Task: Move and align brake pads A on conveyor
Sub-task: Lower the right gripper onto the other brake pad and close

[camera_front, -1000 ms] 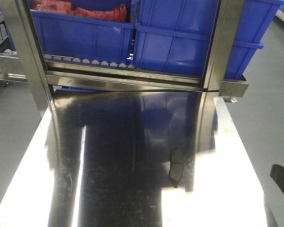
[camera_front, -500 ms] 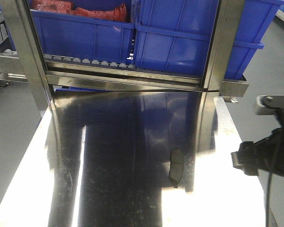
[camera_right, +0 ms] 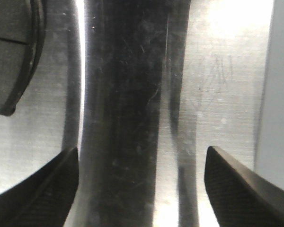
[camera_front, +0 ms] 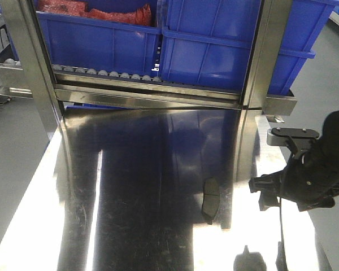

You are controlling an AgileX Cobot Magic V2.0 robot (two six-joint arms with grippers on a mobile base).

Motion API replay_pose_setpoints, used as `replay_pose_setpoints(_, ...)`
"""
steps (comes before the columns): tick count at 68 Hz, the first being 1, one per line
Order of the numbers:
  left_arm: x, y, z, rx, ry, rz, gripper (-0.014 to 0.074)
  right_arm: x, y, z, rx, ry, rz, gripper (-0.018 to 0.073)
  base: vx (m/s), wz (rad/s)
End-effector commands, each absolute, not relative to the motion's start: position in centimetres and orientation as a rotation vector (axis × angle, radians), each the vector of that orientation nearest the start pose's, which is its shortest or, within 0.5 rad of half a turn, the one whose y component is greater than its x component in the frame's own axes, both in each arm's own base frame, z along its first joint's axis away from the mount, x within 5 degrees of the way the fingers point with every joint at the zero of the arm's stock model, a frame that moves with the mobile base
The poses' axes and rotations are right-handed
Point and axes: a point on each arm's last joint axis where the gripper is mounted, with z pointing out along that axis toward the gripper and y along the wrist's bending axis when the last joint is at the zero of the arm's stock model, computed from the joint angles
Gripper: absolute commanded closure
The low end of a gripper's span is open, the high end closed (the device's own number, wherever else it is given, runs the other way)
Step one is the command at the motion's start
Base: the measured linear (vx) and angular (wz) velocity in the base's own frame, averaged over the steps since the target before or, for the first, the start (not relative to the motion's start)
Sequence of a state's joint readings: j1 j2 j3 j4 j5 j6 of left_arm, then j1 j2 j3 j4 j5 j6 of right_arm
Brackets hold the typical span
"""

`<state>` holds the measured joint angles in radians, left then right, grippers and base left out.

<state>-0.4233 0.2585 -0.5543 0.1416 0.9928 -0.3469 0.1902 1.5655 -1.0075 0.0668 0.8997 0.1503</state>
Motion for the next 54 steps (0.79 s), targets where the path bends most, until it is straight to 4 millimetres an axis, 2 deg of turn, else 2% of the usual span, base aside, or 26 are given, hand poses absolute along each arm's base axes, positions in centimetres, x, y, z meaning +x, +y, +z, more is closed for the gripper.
replay_pose_setpoints(1,4.1,-0.7,30.8,0.106,2.092,-0.296,0.0603,29.2,6.8,23.4,0.030,2.922,0.202,0.0036,0.00,0.00)
replay_pose_setpoints(27,4.1,-0.7,30.8,0.106,2.092,-0.296,0.0603,32.6,14.6,23.1,-0.076,2.928,0.235,0.0036,0.00,0.00)
replay_pose_setpoints(40,4.1,-0.7,30.8,0.106,2.092,-0.296,0.0603,33.9,16.6,22.7,-0.053,2.946,0.121,0.0036,0.00,0.00)
replay_pose_setpoints(54,4.1,-0.7,30.8,0.106,2.092,-0.296,0.0603,35.2,18.3,22.6,-0.018,2.969,0.130,0.0036,0.00,0.00)
